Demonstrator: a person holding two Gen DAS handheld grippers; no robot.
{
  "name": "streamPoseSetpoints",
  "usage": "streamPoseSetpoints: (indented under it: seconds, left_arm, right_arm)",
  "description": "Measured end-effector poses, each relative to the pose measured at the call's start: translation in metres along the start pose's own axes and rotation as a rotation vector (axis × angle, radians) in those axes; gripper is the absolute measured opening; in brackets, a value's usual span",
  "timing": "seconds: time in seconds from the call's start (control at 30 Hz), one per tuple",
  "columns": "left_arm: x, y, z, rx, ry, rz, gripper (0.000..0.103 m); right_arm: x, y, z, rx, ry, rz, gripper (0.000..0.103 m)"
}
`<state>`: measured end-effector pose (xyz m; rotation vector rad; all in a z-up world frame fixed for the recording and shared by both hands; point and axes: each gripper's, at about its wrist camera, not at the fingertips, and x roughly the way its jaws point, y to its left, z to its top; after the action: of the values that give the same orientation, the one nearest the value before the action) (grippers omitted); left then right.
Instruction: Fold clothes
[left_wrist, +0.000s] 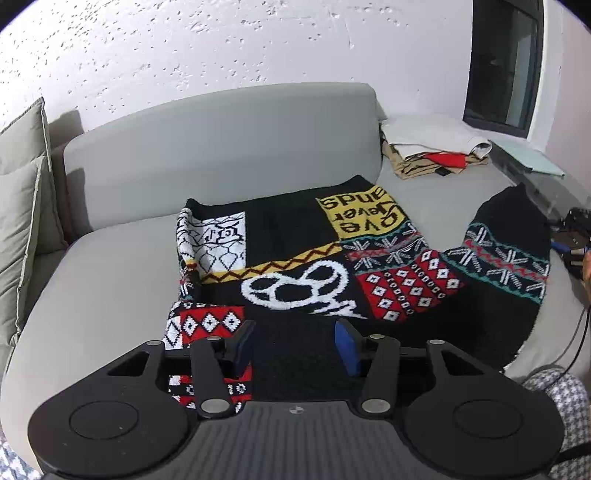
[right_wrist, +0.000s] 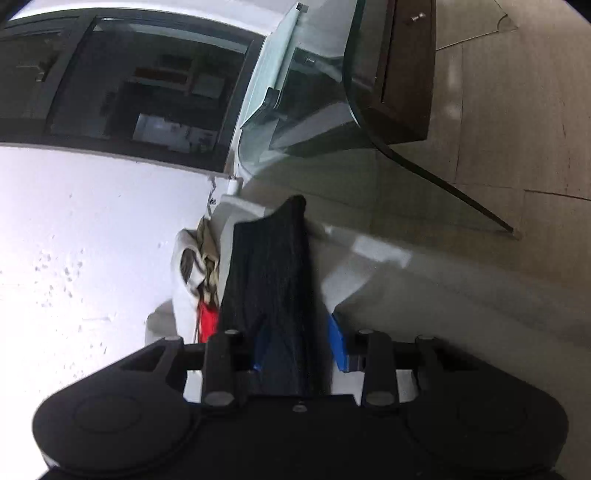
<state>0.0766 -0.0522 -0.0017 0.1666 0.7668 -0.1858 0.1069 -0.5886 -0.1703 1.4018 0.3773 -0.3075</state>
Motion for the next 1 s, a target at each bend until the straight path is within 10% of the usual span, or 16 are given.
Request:
streamPoseSetpoints:
  seconds: [0.23,0.53,0.77,1.0]
  left_arm:
    - [0.004,-0.007,-0.008,0.043,0.011,0.020,0.052]
    - [-0.022,0.004,-0.020,0.042,-0.060,0.037,0.052]
    - [-0.060,0.055,-0.041,-0.063,-0.140,0.063,0.053]
    - [-0.071,0.122,-0.079,-0.204,-0.129,0.181,0.053]
  right_arm:
    - [0.011,0.022,0.001,-0.175,-0.045,-0.084,0.010]
    - [-0.049,0.118,-0.055,-0.540,-0.157,-0.081,0.008]
    - [-0.117,0.211,-0.206,-1.027,-0.150,0.054,0.008]
    - [-0.106,0.185,-0.402,-1.290,0.179,0.140,0.009]
